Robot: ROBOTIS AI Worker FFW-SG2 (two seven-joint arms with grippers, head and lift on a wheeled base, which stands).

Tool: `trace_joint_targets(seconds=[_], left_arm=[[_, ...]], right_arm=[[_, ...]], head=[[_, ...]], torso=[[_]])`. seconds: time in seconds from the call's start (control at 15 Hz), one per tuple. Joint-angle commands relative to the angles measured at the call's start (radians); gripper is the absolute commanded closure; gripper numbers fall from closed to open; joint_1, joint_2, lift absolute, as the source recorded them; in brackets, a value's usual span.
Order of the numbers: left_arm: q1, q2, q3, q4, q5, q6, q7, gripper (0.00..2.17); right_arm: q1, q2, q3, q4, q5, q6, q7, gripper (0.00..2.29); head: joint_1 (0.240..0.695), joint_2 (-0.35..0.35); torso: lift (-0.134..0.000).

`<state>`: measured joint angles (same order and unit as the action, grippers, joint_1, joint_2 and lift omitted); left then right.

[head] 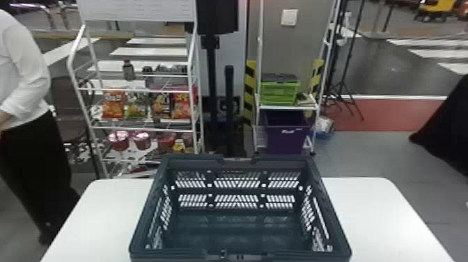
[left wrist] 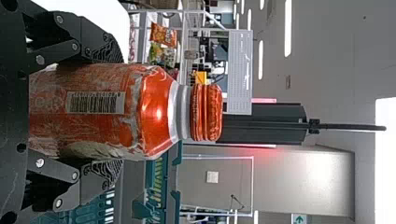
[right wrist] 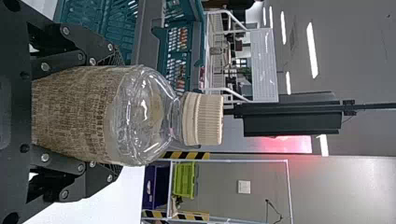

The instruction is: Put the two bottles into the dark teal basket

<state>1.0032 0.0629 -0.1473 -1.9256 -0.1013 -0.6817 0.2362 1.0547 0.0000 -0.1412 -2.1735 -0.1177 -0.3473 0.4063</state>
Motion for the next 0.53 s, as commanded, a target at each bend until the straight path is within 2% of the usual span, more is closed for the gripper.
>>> trace_joint_targets(seconds=[0.0, 0.47], left_arm=[[0.0, 0.0, 0.0, 0.0, 0.0, 0.0, 0.0, 2.15], [0.0, 0.0, -0.005, 0.002, 0.0, -0.003, 0.003, 2.15]], right_arm=[[-0.002, 0.001, -0.001, 0.001, 0.0, 0.0, 0.0, 2.05], [-0.005, 0.001, -0.001, 0.009, -0.005, 0.0, 0.0, 2.05]], head=[[0.499, 0.0], [0.499, 0.0]], torso=[[0.0], [0.0]])
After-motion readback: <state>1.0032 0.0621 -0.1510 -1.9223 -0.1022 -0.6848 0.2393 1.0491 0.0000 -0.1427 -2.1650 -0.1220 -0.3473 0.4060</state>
